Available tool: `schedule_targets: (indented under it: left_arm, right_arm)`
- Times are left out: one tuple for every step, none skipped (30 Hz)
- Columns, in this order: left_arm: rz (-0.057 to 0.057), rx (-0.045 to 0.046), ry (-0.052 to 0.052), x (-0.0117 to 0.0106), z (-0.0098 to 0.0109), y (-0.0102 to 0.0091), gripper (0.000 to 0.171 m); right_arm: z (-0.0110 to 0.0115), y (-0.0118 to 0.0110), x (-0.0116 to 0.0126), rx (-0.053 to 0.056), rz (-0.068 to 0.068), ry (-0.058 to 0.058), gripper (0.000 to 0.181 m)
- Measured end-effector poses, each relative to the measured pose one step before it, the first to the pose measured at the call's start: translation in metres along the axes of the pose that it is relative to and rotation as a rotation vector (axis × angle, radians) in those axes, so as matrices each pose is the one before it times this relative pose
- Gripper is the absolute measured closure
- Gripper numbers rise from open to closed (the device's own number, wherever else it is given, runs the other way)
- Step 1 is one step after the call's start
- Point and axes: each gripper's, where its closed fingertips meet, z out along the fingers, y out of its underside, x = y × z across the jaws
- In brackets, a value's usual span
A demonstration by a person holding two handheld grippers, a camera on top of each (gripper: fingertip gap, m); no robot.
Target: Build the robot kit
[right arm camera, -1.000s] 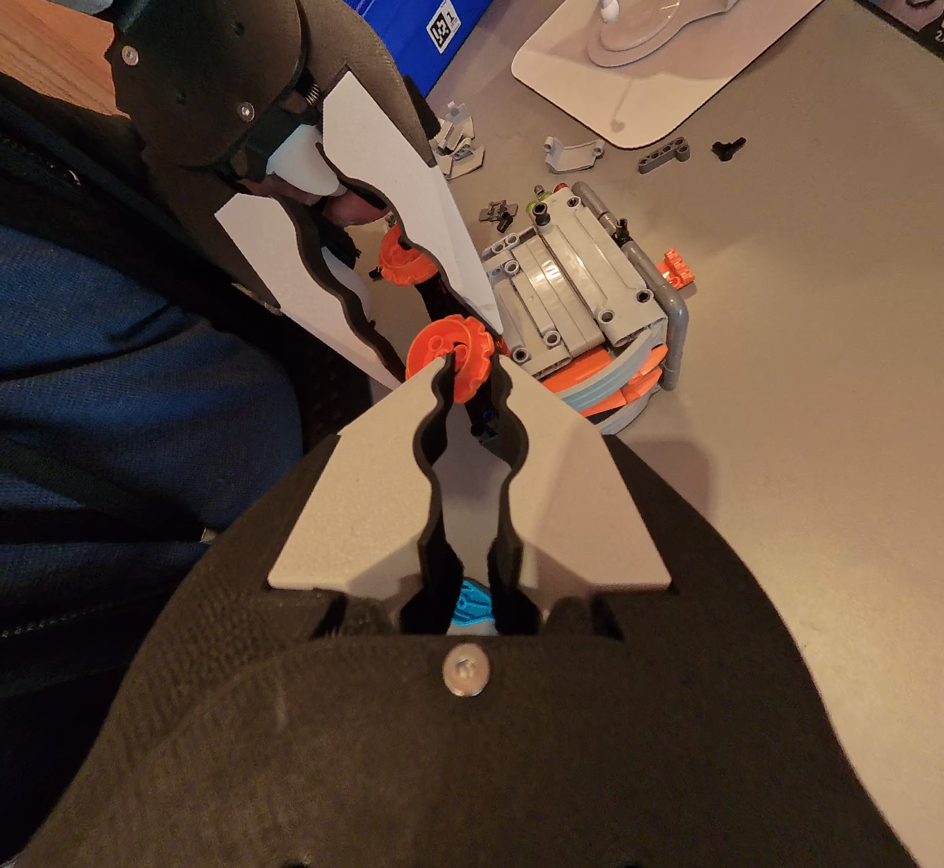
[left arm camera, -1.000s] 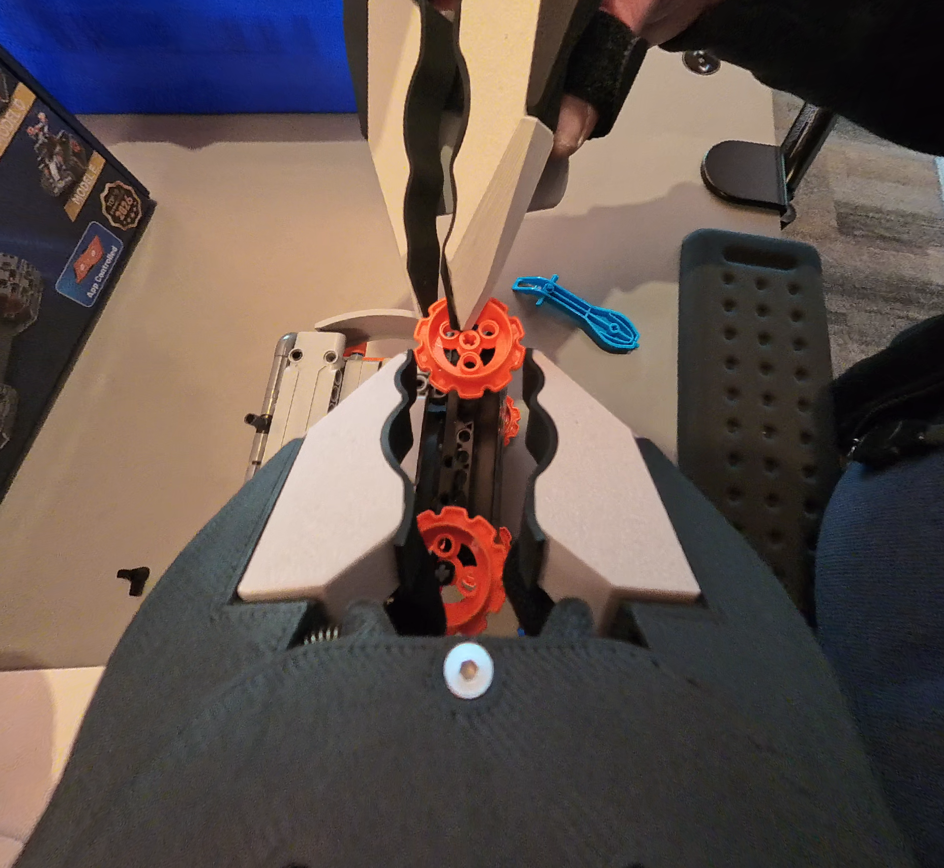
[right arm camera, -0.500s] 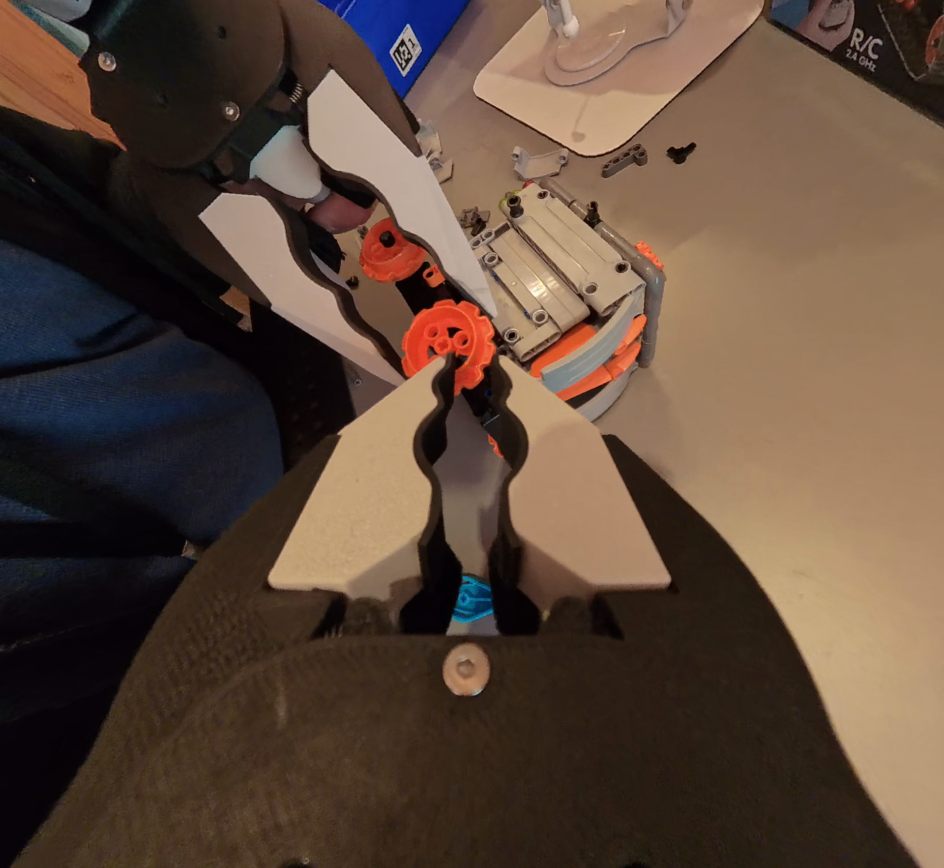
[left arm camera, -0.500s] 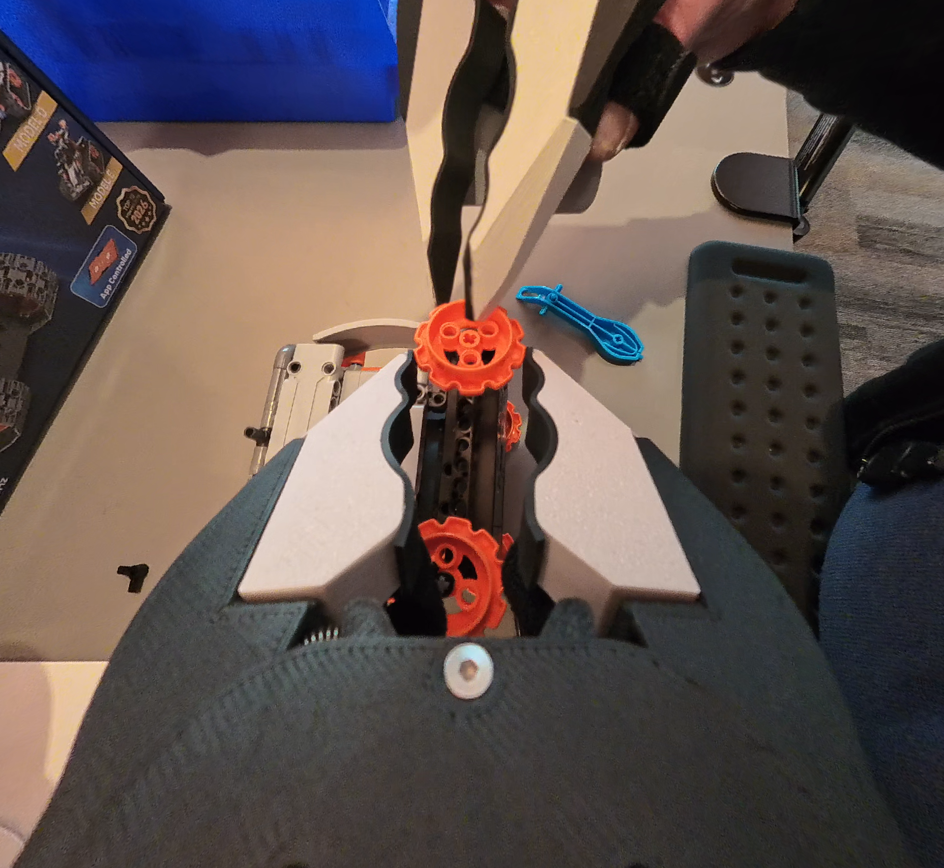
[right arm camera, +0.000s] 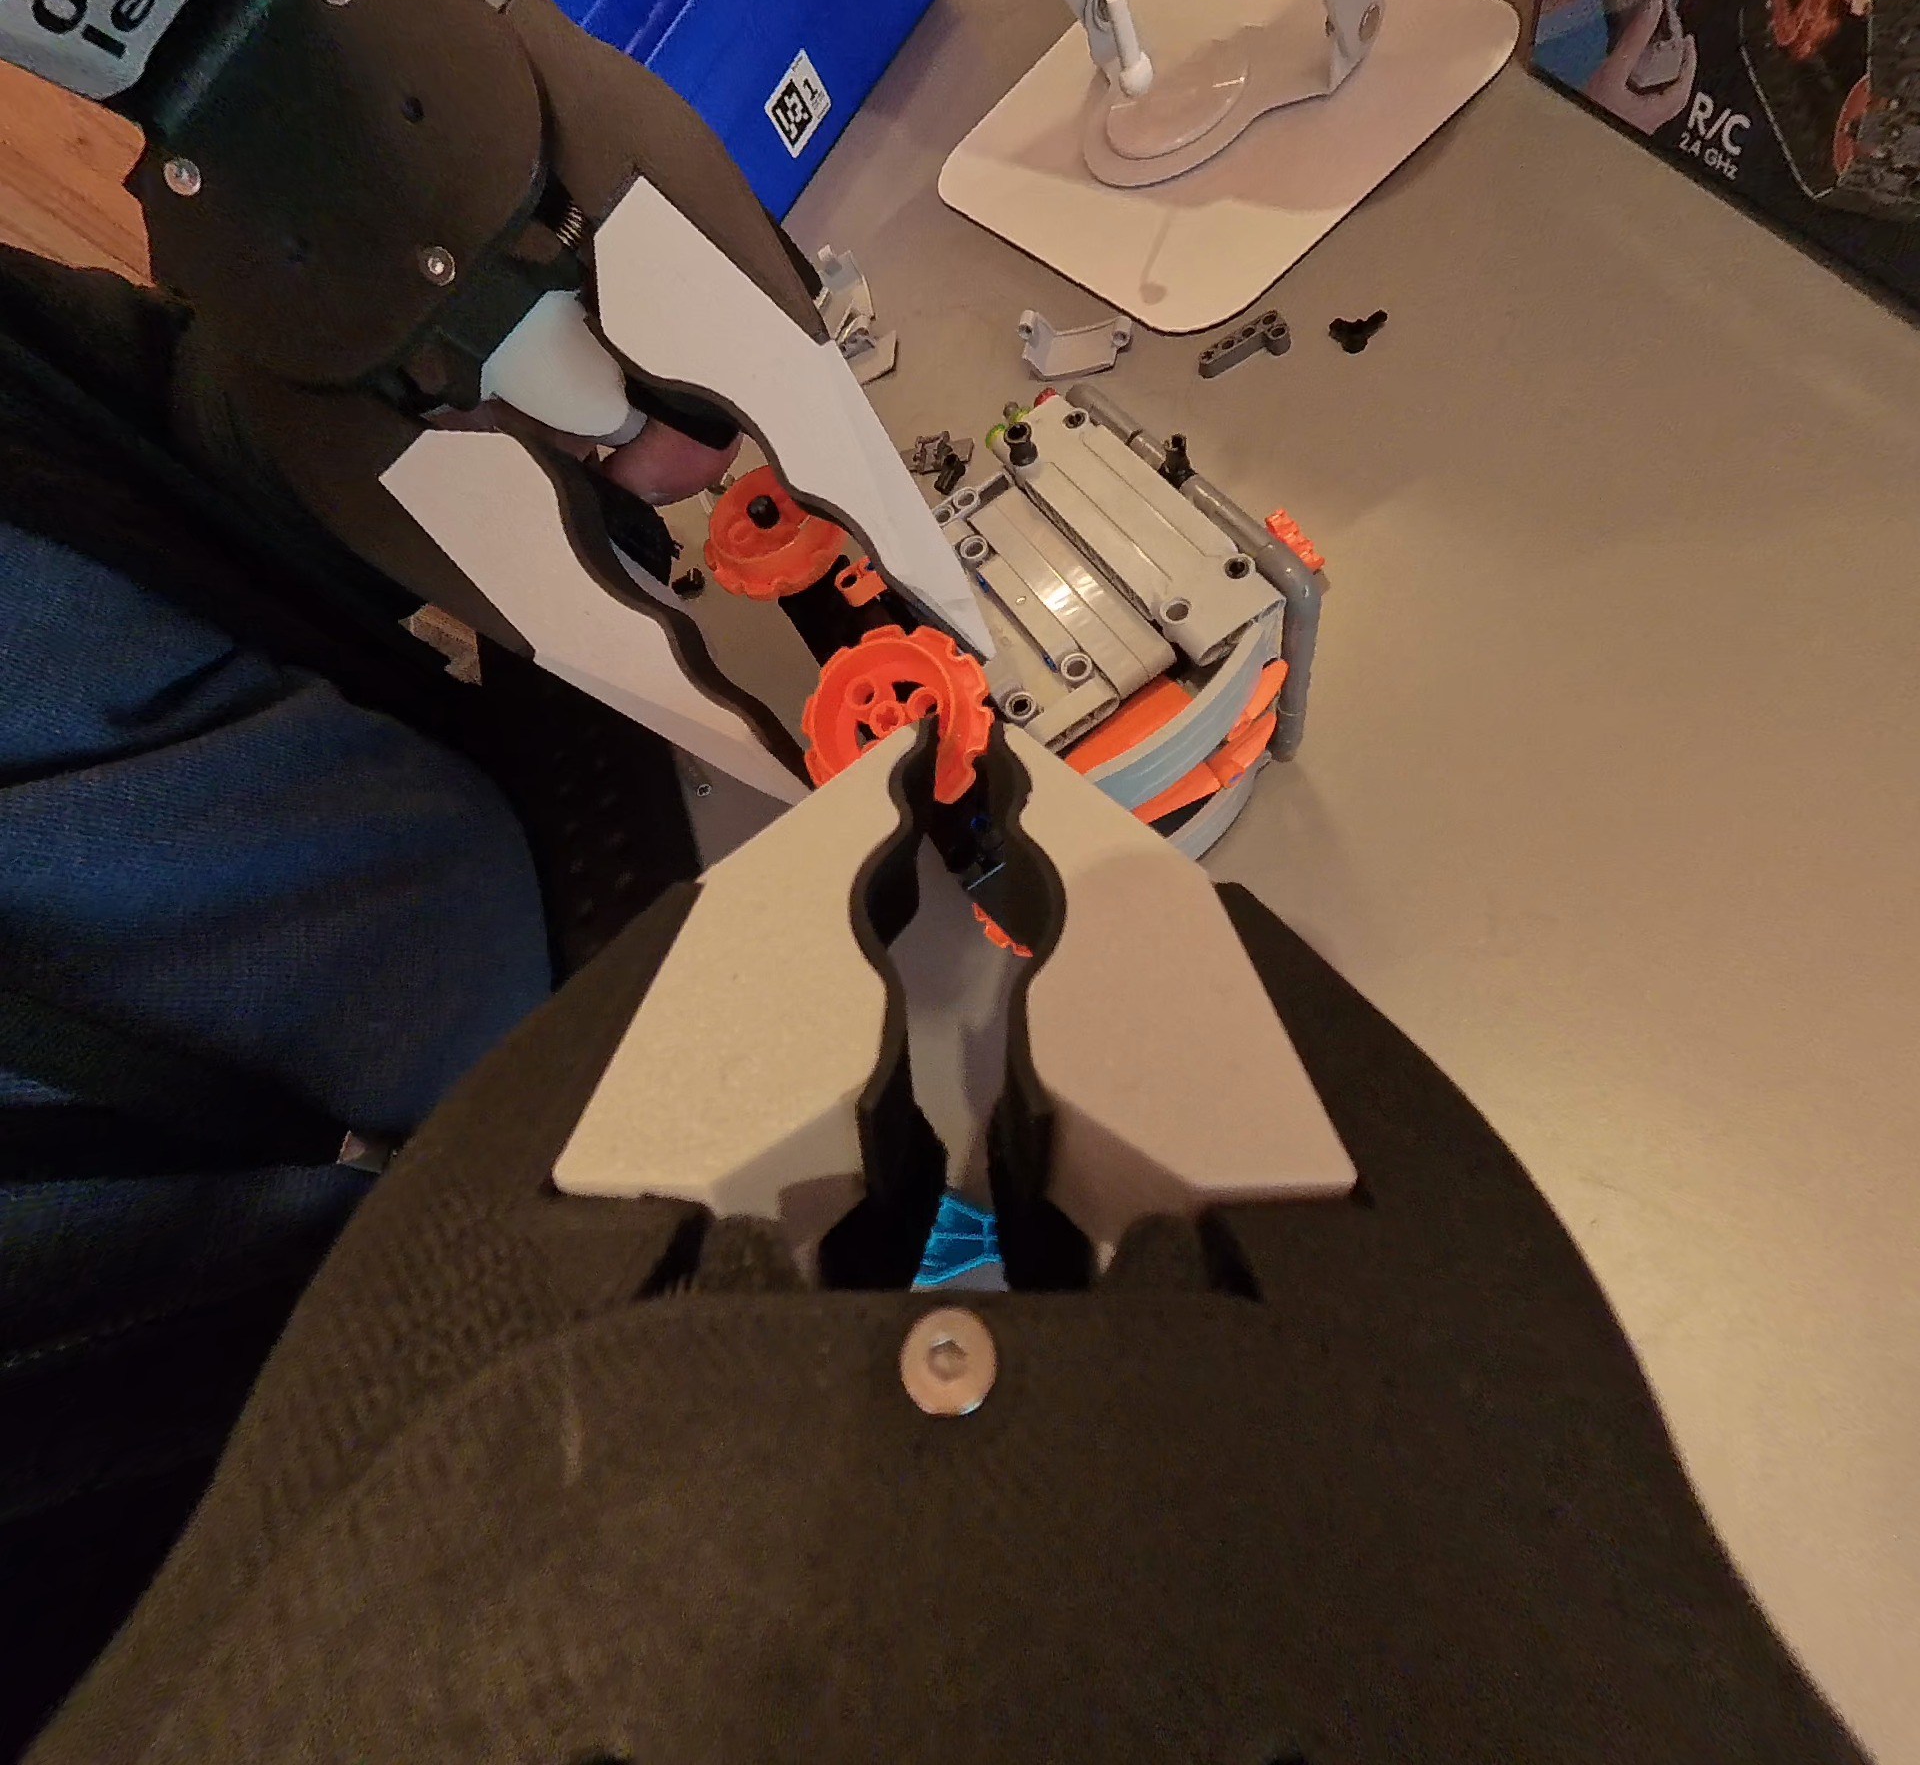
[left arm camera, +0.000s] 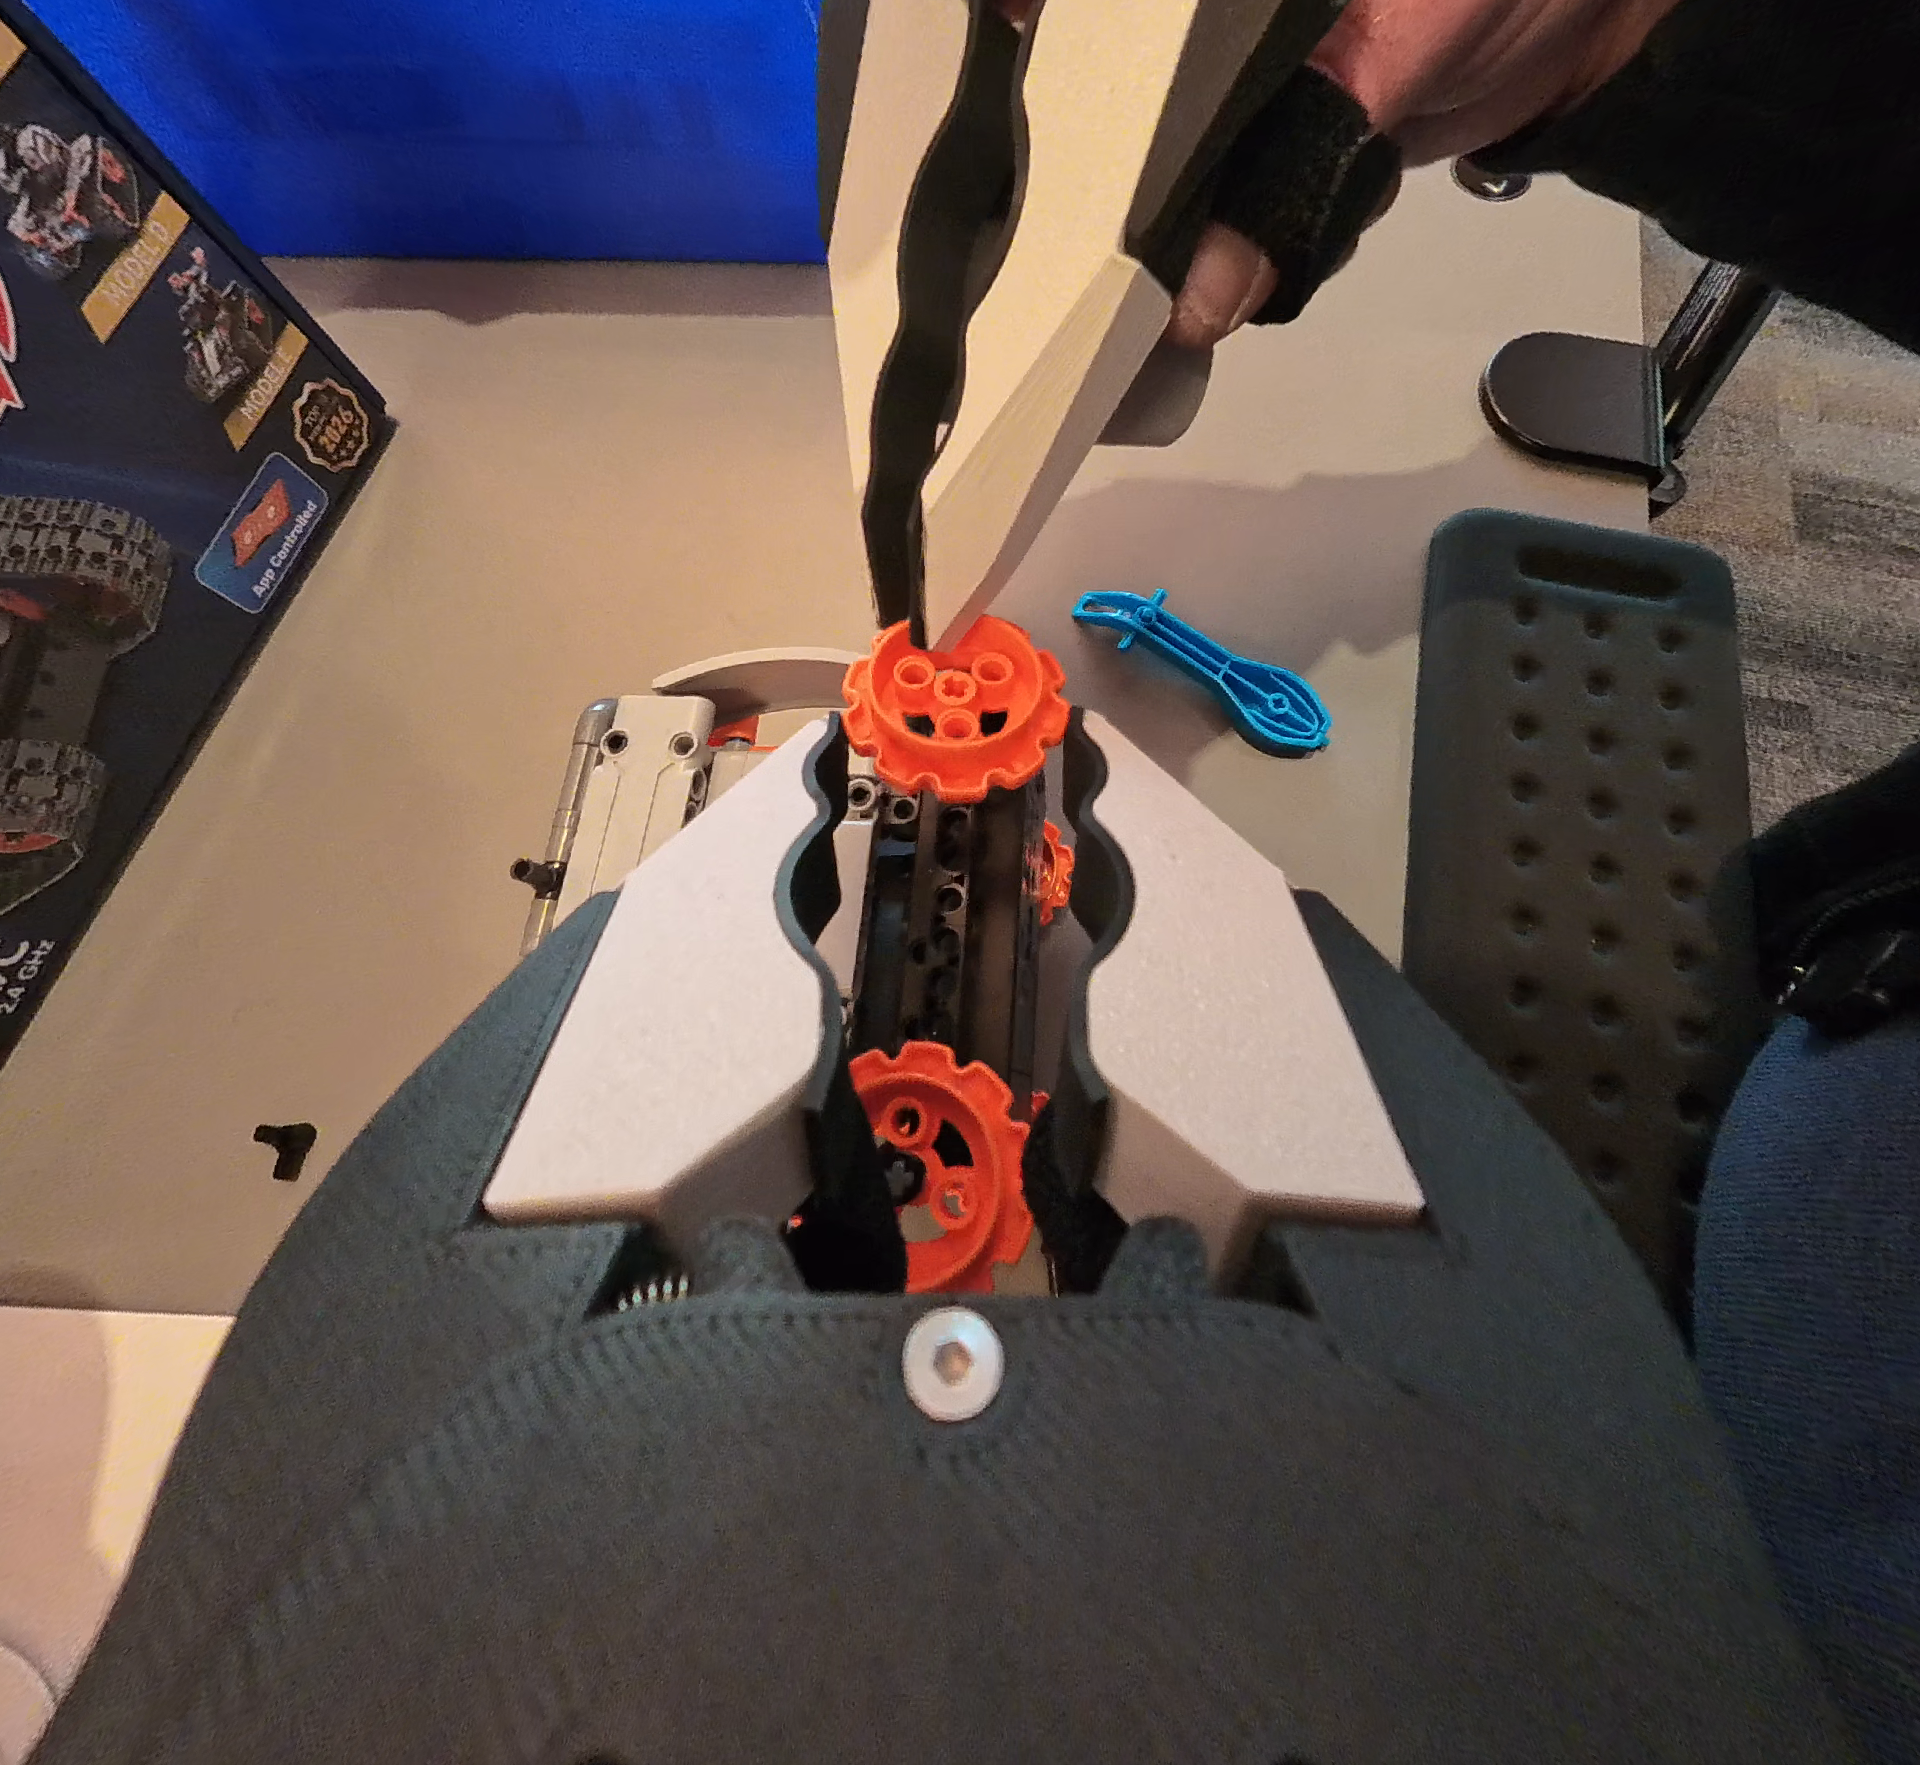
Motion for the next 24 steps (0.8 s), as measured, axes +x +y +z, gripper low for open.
schedule_targets:
  left_arm:
    - [0.0021,-0.00003,-0.0052,-0.00038,0.00015,0.00026,0.131]
    - [0.004,-0.00021,-0.0043,-0.00017,0.00013,0.00015,0.131]
    - [0.0001,0.00073,-0.0029,0.00001,0.0,-0.0002,0.131]
    - [0.0001,0.00128,-0.0025,-0.00014,0.00015,-0.00023,0.131]
    - [0.003,-0.00066,-0.0014,0.00008,0.00049,0.00015,0.131]
    - [0.0032,-0.0024,-0.0024,0.00006,0.00065,0.00028,0.131]
    - [0.0025,-0.00146,-0.0006,0.00079,0.00079,0.0002,0.131]
    - [0.0052,-0.0021,-0.0004,0.00119,0.00095,0.00048,0.131]
    - [0.0043,-0.00727,-0.0041,0.00054,0.00108,0.0017,0.133]
    - [0.0024,0.00171,-0.0044,0.00033,0.00028,0.00062,0.134]
    - [-0.0021,0.00408,-0.0002,0.00031,-0.00047,0.00006,0.134]
    - [-0.0024,-0.00147,0.004,0.0004,-0.00018,0.00068,0.134]
    - [-0.001,-0.00004,0.0026,0.00017,-0.00009,0.00036,0.134]
    - [-0.0001,0.00143,-0.001,-0.00018,-0.00011,0.00011,0.134]
    - [0.0039,-0.00027,-0.0013,-0.00002,-0.00006,0.00018,0.134]
    - [0.0064,-0.00117,-0.0024,0.00001,0.00007,0.00038,0.135]
    - [0.0044,0.00193,-0.0033,-0.00019,-0.00001,-0.00005,0.135]
    - [0.0048,0.0001,-0.0021,0.00002,-0.00015,0.00007,0.135]
    - [0.0052,-0.0001,-0.0024,0.00029,0.0,-0.00007,0.135]
    - [0.0059,0.0009,-0.003,0.0003,0.00013,-0.00015,0.135]
    - [0.0067,0.00007,-0.0018,0.00039,0.00005,-0.00028,0.135]
    - [0.0066,-0.00224,-0.003,0.0003,0.00018,0.00004,0.135]
    - [0.0083,-0.00345,-0.0034,0.00007,0.0001,0.00033,0.135]
    - [0.0059,0.00011,-0.003,0.00001,-0.00028,-0.00001,0.135]
  right_arm:
    - [0.00005,-0.00043,0.00015,-0.0014,-0.0024,0.0002,0.175]
    - [0.00005,-0.00018,0.00006,-0.001,-0.0012,-0.0013,0.175]
    - [0.00033,-0.00001,0.00026,-0.0015,-0.001,-0.0009,0.175]
    - [0.00044,0.00001,0.00035,-0.0008,0.0002,-0.0009,0.175]
    - [0.0001,-0.0002,0.00017,0.0001,-0.0007,-0.0005,0.175]
    - [-0.00012,-0.00047,-0.0001,0.0006,-0.0012,-0.0008,0.175]
    - [-0.00012,-0.00019,0.00008,-0.0013,-0.0009,0.0003,0.176]
    - [-0.00019,-0.0004,0.00005,-0.0009,-0.002,0.0018,0.176]
    - [-0.00028,-0.00066,-0.00012,-0.0004,-0.0031,0.0015,0.176]
    - [0.00008,-0.00029,-0.00027,-0.0028,-0.0026,-0.0009,0.176]
    - [0.00033,-0.00007,-0.00034,-0.0036,-0.0024,-0.0023,0.176]
    - [0.00027,-0.00032,-0.00047,-0.0009,-0.0018,-0.0018,0.176]
    - [0.00019,-0.00042,-0.00016,-0.001,-0.0023,0.0014,0.176]
    - [0.00022,-0.00021,-0.00006,-0.002,-0.004,0.0032,0.176]
    - [0.0001,-0.00042,-0.00022,-0.0005,-0.0044,0.0032,0.176]
    - [0.00019,0.0001,0.00015,-0.0015,-0.0053,0.005,0.176]
    - [0.0005,0.00092,0.00034,-0.004,-0.0041,0.0054,0.177]
    - [0.00011,0.00069,0.00007,0.0015,-0.0021,0.0024,0.177]
    - [-0.00012,0.00049,-0.00027,0.0051,-0.0038,0.002,0.177]
    - [-0.00043,0.00045,-0.00029,0.0035,-0.0036,0.0022,0.177]
    - [-0.00062,0.00028,-0.00024,0.0027,-0.002,0.0019,0.177]
    - [-0.00022,-0.00008,-0.00033,0.0041,-0.0029,0.0035,0.176]
    - [-0.00011,-0.00013,-0.0003,0.0041,-0.0036,0.004,0.176]
    - [-0.00016,-0.00003,-0.00016,0.003,-0.0019,0.0035,0.176]
